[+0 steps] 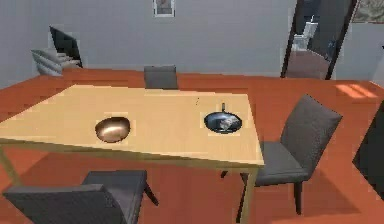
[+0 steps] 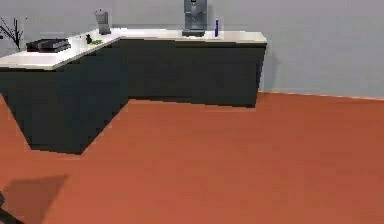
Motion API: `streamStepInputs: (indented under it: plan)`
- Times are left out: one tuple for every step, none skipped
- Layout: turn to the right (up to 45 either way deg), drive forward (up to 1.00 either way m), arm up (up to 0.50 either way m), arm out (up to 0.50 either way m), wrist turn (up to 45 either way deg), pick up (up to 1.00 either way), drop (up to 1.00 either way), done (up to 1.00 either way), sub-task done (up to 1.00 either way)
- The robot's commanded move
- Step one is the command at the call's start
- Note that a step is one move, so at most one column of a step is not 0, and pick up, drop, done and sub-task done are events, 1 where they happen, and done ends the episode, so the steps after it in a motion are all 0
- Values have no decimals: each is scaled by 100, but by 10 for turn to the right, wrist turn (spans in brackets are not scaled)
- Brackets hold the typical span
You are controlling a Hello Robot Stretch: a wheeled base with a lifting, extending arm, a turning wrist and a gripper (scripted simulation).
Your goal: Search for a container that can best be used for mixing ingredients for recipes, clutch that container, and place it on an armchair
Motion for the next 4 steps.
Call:
streamStepInputs:
  plan:
    - [-450,0,0,0,0,0,0,0,0]
    - [-450,0,0,0,0,0,0,0,0]
    - [-210,0,0,0,0,0,0,0,0]
    - [450,0,0,0,0,0,0,0,0]
